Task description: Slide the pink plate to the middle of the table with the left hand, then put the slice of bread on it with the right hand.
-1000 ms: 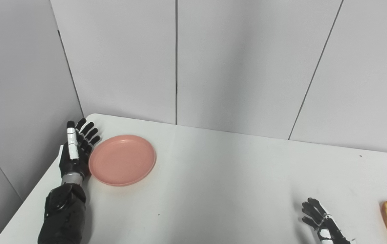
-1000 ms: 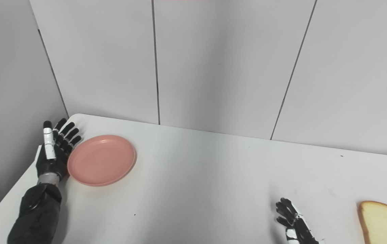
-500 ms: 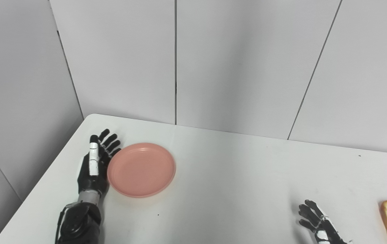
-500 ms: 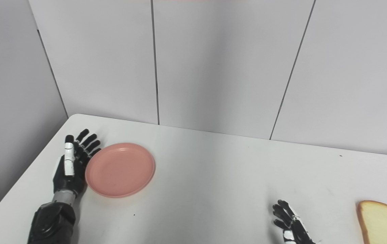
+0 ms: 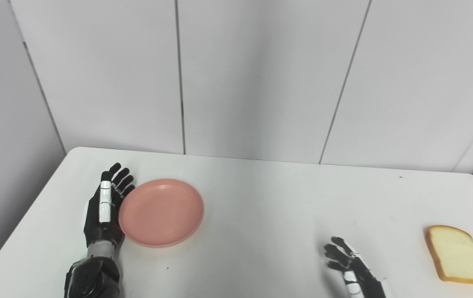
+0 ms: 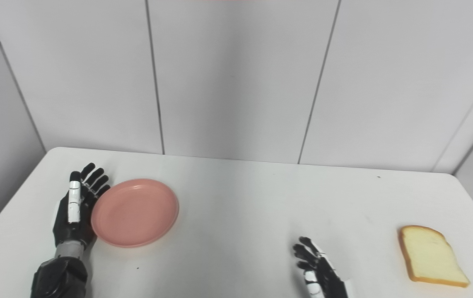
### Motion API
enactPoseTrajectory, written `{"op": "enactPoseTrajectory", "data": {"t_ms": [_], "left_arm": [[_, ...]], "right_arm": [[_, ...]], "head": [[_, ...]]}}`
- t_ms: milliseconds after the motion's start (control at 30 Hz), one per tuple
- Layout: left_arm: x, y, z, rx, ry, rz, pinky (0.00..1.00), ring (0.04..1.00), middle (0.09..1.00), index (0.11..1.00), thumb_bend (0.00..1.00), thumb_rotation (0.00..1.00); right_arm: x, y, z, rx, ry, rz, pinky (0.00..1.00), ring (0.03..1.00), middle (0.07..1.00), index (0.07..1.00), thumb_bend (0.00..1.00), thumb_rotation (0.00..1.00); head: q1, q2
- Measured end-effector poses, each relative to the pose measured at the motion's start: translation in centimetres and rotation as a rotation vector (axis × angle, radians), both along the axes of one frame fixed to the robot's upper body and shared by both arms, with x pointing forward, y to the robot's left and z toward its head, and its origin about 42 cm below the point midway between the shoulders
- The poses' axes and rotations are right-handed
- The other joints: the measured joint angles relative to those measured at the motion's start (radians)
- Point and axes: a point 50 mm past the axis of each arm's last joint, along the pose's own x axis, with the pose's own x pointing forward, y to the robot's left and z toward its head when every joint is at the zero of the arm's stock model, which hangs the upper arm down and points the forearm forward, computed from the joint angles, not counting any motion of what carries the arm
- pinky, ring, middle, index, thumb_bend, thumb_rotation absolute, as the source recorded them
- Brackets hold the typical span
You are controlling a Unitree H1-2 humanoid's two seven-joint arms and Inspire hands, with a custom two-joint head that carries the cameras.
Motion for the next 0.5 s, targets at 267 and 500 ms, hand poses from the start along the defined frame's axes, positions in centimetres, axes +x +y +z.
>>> {"op": "enactPoseTrajectory", "data": {"t_ms": [267, 500], "left_arm": [[0.3, -3.1, 0.0, 0.011, 0.011, -0.093, 0.86, 0.864, 0.859, 0.854, 0.78, 0.84], [0.4, -4.1, 0.1, 0.006, 0.020, -0.127, 0.86, 0.858, 0.853, 0.843, 0.79, 0.81]], "right_arm": [[0.1, 2.2, 0.1, 0.020, 0.014, -0.002, 0.72, 0.772, 0.781, 0.862, 0.61, 1.00], [0.1, 2.9, 0.1, 0.011, 0.015, -0.010, 0.72, 0.770, 0.780, 0.864, 0.62, 1.00]], "head": [[-0.077, 0.020], [-0.111, 0.034]]}}
